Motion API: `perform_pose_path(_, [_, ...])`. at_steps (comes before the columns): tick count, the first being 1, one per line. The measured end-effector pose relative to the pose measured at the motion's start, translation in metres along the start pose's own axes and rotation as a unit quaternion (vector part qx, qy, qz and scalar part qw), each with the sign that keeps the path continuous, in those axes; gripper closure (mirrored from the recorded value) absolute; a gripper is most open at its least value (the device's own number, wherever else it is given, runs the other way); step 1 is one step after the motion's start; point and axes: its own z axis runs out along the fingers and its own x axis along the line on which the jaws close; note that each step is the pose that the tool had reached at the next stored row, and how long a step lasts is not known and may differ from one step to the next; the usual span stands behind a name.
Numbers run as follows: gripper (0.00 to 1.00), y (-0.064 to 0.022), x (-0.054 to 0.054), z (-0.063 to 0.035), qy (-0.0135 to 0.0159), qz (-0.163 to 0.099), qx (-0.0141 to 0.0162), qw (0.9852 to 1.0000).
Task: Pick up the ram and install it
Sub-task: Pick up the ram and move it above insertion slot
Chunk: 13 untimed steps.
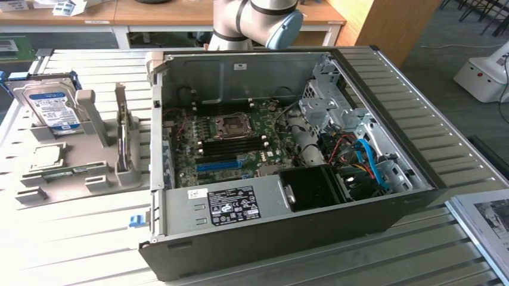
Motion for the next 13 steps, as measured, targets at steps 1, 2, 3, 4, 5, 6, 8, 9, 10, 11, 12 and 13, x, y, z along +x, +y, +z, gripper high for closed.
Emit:
perform_pose_path(1, [0.88,-0.0001,0.000,0.0016,0.0000,0.000,0.0000,1.0000])
perform_pose_path(2, [0.88,-0.0001,0.000,0.0029,0.0000,0.000,0.0000,1.0000])
perform_pose_path(3, [0.88,-0.0001,0.000,0.0043,0.0000,0.000,0.0000,1.0000])
perform_pose_path(4, [0.88,-0.0002,0.000,0.0057,0.0000,0.000,0.0000,1.0000])
perform_pose_path(5, [0.88,-0.0002,0.000,0.0071,-0.0001,0.000,0.0000,1.0000])
perform_pose_path(6, [0.88,-0.0002,0.000,0.0085,0.0000,0.000,0.0000,1.0000])
perform_pose_path(8, [0.88,-0.0003,0.000,0.0113,0.0000,0.000,0.0000,1.0000])
perform_pose_path(9, [0.88,-0.0003,0.000,0.0127,0.0000,0.000,0.0000,1.0000])
perform_pose_path(10, [0.88,-0.0003,0.000,0.0141,0.0000,0.000,0.0000,1.0000])
perform_pose_path(11, [0.88,-0.0004,0.000,0.0155,0.0000,0.000,0.0000,1.0000])
perform_pose_path(12, [0.88,-0.0004,0.000,0.0168,0.0000,0.000,0.0000,1.0000])
perform_pose_path(13, [0.88,-0.0004,0.000,0.0182,-0.0001,0.000,0.0000,1.0000])
